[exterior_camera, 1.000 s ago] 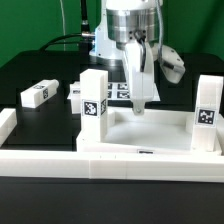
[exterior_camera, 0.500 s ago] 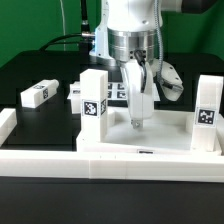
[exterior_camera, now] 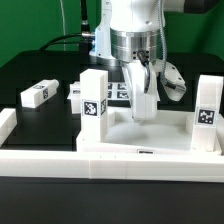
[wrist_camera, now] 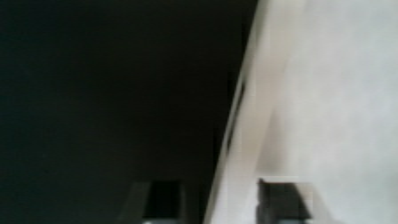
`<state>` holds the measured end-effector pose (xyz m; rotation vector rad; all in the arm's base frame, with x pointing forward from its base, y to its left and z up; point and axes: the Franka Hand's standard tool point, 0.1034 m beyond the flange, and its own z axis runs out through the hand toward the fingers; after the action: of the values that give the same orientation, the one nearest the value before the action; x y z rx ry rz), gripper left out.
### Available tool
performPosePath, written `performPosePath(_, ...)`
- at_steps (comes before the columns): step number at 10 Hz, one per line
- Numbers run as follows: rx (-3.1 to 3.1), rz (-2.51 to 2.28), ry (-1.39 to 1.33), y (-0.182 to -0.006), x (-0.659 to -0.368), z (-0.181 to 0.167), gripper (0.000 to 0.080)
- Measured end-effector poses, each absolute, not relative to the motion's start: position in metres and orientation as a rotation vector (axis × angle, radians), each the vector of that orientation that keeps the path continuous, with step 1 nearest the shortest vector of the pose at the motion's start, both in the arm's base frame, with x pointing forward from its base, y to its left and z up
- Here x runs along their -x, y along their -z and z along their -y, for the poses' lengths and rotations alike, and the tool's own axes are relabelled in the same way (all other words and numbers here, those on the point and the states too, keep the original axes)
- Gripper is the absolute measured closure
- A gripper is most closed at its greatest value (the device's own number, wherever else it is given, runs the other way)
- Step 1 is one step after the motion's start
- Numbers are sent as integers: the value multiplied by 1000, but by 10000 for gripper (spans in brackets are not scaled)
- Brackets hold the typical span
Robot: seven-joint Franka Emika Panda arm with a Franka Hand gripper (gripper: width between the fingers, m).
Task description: Assemble desk
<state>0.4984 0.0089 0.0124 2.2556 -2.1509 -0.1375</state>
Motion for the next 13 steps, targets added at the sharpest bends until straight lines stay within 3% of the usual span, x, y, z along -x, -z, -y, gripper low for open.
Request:
performPosePath(1,-2253,2156,130,-13,-499,-7,717)
performPosePath(11,-2254,2156,122,-14,-500,-2,722)
performPosePath(13,-2372,2030,114,-14,-497,12,722)
